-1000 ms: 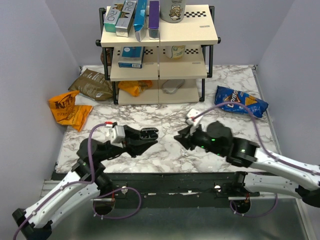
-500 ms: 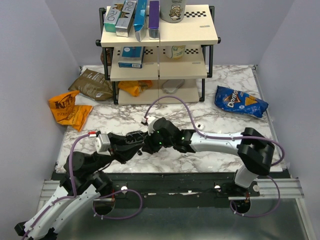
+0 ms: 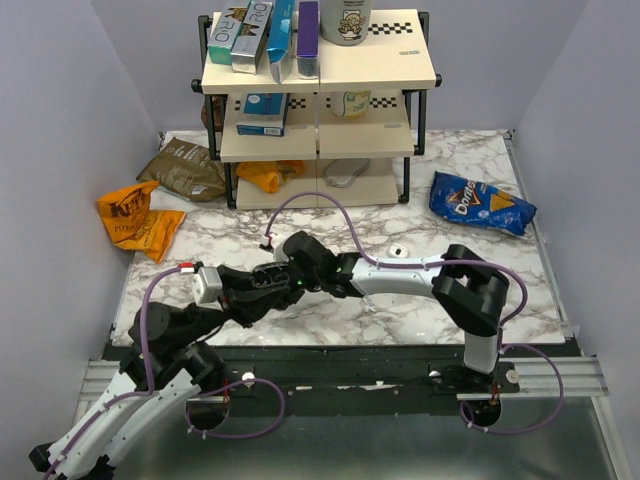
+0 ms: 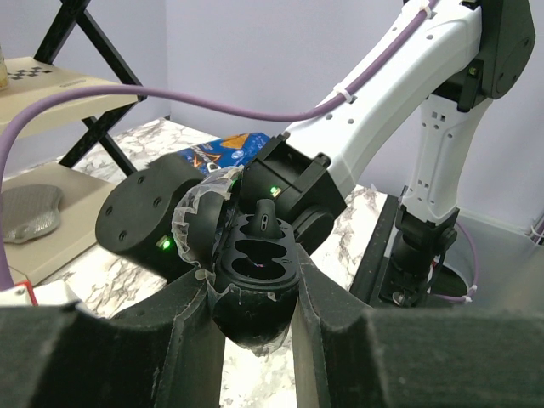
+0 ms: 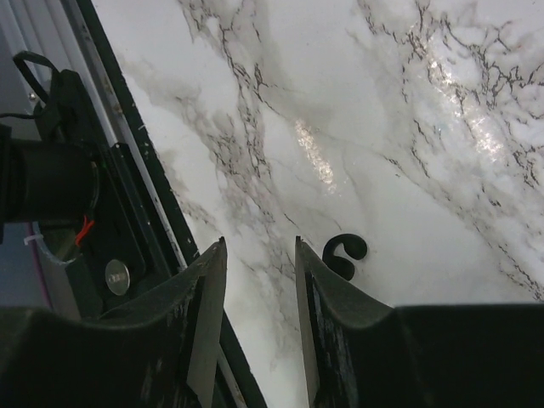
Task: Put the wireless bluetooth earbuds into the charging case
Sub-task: Pick up the earbud from the center of the board.
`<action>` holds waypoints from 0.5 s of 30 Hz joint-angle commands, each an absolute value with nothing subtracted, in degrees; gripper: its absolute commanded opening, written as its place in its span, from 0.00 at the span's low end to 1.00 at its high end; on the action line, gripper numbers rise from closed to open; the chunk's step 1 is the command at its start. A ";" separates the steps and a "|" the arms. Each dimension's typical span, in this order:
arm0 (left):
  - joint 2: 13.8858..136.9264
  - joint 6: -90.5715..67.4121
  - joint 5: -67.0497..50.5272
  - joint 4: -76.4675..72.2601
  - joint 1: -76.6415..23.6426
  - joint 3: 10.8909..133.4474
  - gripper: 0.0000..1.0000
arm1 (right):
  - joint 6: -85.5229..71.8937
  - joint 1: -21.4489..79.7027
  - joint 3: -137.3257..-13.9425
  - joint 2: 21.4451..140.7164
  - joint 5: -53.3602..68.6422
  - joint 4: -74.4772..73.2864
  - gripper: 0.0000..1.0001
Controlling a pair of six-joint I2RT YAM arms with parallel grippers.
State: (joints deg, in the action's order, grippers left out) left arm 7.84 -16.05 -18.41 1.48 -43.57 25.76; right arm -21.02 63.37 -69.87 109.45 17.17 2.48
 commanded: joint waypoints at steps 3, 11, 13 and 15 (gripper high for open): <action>9.05 -16.52 -17.76 1.58 -43.42 26.10 0.00 | -21.80 63.28 -72.07 112.23 14.52 -1.30 0.46; 9.75 -16.87 -17.58 1.41 -43.42 25.93 0.00 | -21.97 63.28 -71.89 113.11 12.30 -2.37 0.46; 9.67 -16.96 -17.67 1.23 -43.42 25.84 0.00 | -22.06 63.28 -71.81 113.38 12.31 -2.37 0.46; 9.67 -17.05 -17.67 1.14 -43.42 25.75 0.00 | -22.15 63.28 -71.89 113.47 12.30 -2.37 0.46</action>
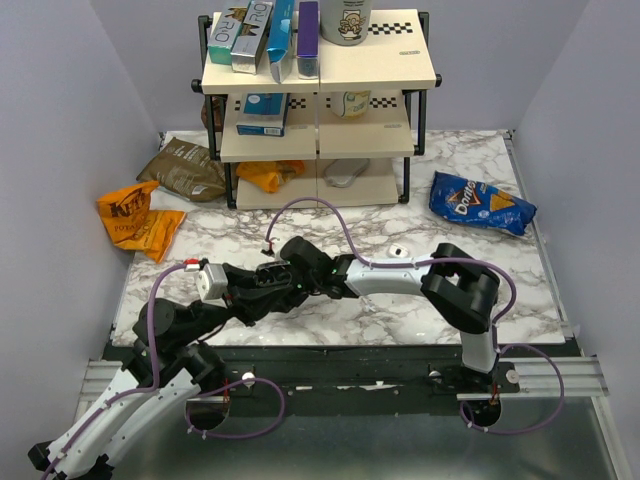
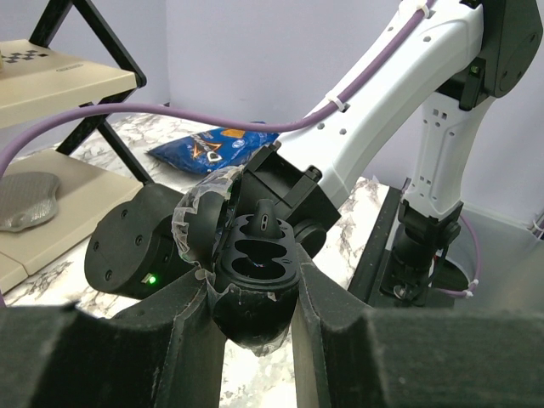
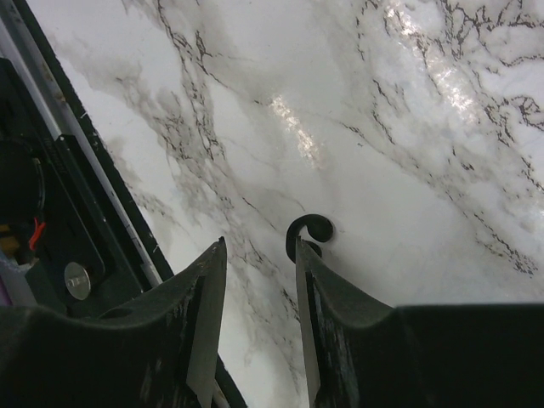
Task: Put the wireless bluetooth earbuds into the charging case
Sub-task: Pick up the earbud from the center of the board.
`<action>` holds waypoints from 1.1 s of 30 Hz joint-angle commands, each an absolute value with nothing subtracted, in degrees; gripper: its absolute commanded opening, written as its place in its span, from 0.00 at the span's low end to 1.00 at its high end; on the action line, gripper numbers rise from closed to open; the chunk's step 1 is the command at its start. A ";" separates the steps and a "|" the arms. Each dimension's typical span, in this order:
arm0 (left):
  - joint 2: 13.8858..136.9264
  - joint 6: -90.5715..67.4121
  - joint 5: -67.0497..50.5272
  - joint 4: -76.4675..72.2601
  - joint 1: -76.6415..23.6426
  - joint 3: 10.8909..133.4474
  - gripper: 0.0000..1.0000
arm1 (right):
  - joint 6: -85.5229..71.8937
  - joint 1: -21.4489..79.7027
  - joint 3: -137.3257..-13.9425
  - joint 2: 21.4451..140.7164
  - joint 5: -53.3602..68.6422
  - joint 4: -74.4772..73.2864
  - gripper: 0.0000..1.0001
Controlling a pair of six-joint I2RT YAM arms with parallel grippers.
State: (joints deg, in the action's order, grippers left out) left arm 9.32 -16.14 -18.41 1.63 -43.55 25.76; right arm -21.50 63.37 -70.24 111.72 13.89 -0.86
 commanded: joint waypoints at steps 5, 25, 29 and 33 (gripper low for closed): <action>9.58 -17.23 -17.84 1.14 -43.42 25.58 0.00 | -22.06 63.28 -72.68 114.34 12.48 -2.37 0.46; 9.05 -17.23 -17.67 1.41 -43.42 25.40 0.00 | -22.94 62.75 -72.16 116.28 9.50 -4.83 0.47; 9.14 -17.23 -17.49 1.41 -43.42 25.40 0.00 | -23.29 62.40 -70.93 115.40 7.74 -5.01 0.47; 9.14 -17.14 -17.49 1.41 -43.42 25.40 0.00 | -23.29 62.23 -70.31 114.61 6.51 -5.54 0.47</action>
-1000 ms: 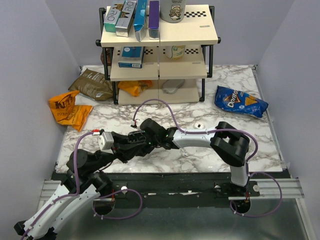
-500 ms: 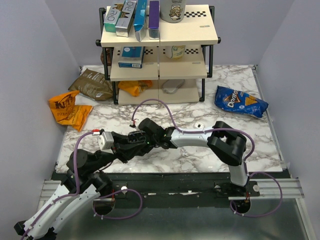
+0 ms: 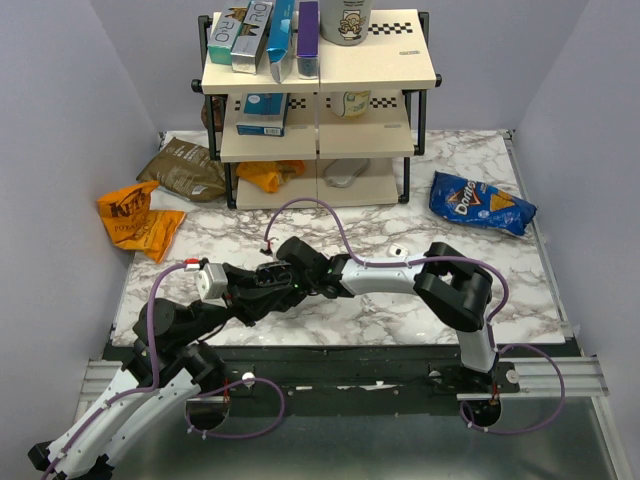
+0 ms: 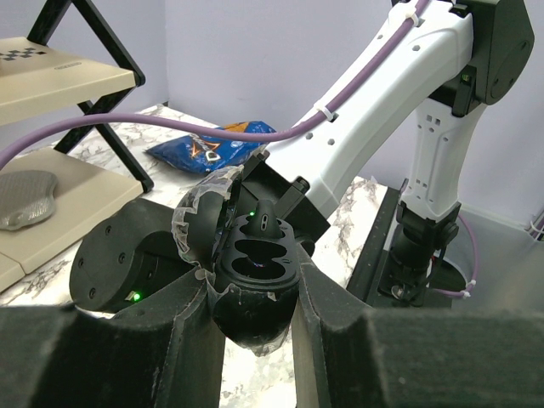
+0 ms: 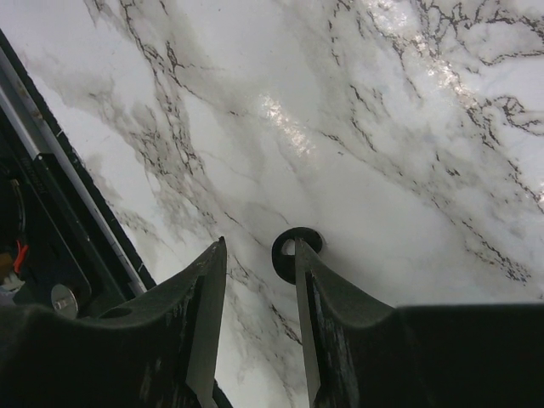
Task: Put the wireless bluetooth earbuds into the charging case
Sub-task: Pick up the earbud from the center of the board.
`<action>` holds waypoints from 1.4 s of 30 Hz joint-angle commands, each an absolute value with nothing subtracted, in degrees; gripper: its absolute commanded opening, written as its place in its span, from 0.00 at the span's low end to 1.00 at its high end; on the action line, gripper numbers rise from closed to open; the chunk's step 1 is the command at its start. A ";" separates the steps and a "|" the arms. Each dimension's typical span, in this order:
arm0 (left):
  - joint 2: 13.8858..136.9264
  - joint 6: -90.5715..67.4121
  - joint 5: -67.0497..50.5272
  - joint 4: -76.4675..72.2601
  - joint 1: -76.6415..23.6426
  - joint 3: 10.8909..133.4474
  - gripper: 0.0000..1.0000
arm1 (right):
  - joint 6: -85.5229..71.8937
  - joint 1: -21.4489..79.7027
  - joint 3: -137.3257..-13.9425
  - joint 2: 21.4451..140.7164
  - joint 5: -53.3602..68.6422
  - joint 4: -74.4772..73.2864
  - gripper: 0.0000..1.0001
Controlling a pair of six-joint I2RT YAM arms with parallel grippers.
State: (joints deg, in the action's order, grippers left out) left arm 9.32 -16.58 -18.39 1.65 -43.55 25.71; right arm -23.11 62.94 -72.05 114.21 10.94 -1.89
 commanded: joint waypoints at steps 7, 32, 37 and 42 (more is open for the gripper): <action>9.14 -17.23 -17.23 1.32 -43.42 25.49 0.00 | -23.38 61.88 -69.70 113.91 4.40 -6.68 0.46; 9.14 -17.40 -17.67 1.32 -43.42 25.40 0.00 | -23.64 61.61 -69.35 111.71 1.76 -6.68 0.45; 9.14 -17.40 -17.49 1.32 -43.42 25.22 0.00 | -23.73 61.35 -68.38 110.04 1.93 -4.93 0.41; 9.14 -17.49 -17.58 1.32 -43.42 25.31 0.00 | -23.64 61.00 -68.29 110.13 2.37 -4.57 0.29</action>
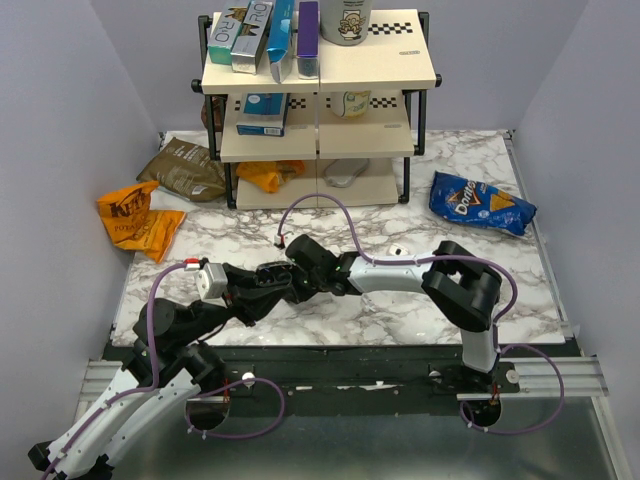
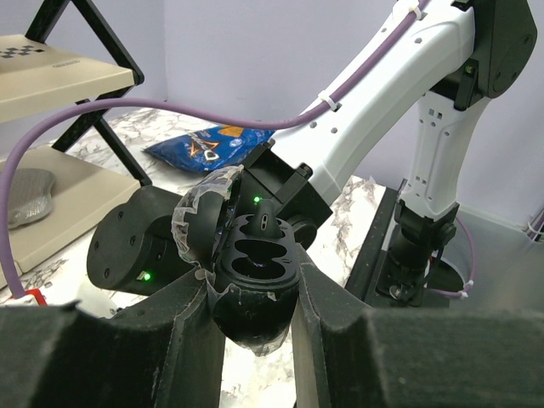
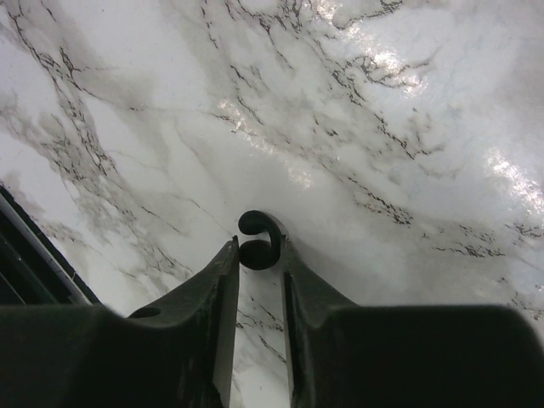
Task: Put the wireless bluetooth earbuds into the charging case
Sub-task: Pick up the earbud from the center of the board.
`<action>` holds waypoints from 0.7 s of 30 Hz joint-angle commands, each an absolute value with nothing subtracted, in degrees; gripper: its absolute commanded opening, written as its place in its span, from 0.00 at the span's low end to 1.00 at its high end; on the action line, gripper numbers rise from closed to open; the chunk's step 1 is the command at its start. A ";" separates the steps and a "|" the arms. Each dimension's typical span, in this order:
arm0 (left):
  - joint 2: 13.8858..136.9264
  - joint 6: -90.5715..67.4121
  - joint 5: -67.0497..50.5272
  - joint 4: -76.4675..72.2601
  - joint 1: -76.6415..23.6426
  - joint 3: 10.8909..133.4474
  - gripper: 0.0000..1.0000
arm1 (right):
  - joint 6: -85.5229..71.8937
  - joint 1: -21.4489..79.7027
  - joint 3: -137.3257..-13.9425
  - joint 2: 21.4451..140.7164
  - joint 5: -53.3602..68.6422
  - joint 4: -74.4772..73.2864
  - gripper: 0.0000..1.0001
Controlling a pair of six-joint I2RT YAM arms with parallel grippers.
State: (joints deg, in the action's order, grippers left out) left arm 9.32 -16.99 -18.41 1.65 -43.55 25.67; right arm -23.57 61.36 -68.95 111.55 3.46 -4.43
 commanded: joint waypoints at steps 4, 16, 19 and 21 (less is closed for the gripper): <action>9.14 -17.58 -17.67 1.41 -43.42 25.31 0.00 | -23.64 60.91 -68.29 110.65 3.51 -4.66 0.24; 9.40 -17.67 -17.75 1.41 -43.42 25.31 0.00 | -23.64 60.91 -69.17 112.06 5.19 -4.57 0.04; 9.23 -17.58 -17.67 1.49 -43.42 25.31 0.00 | -23.91 60.91 -68.73 111.71 5.10 -4.57 0.01; 9.23 -17.67 -17.58 1.58 -43.42 25.31 0.00 | -23.82 60.82 -68.29 111.36 4.83 -4.40 0.01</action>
State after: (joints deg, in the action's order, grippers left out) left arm 9.32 -17.17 -18.41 1.65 -43.55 25.67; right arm -24.01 60.99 -68.99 111.39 4.62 -3.09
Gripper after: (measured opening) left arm 0.379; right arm 0.013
